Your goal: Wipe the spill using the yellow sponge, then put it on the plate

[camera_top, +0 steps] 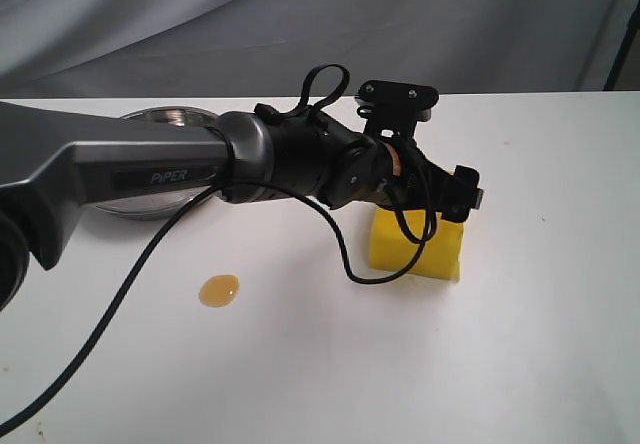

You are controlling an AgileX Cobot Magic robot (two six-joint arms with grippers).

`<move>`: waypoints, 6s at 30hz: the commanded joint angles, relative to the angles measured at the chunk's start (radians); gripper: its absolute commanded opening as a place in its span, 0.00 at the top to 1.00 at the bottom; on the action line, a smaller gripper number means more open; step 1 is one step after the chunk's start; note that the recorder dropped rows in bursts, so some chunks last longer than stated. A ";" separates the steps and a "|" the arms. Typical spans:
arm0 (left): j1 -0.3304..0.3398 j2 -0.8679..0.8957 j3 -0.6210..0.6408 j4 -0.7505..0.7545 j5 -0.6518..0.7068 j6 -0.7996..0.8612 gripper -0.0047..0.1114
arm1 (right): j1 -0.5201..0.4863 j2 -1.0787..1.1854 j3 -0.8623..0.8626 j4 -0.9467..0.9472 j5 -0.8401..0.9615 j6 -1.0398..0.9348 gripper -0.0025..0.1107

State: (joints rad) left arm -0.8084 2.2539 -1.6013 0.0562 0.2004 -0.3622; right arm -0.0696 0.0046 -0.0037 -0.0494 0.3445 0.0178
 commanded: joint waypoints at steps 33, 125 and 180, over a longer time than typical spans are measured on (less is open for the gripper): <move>-0.009 -0.014 0.002 0.007 -0.020 0.125 0.06 | 0.001 -0.005 0.004 0.004 -0.002 -0.011 0.98; -0.040 0.094 0.002 0.171 -0.074 -0.257 0.34 | 0.001 -0.005 0.004 0.004 -0.002 -0.011 0.98; -0.159 -0.134 0.408 0.452 -0.291 -0.155 0.96 | 0.001 -0.005 0.004 0.004 -0.002 -0.009 0.98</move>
State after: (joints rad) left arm -0.9537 2.1258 -1.2023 0.4999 -0.0944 -0.5212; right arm -0.0696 0.0046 -0.0037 -0.0494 0.3464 0.0178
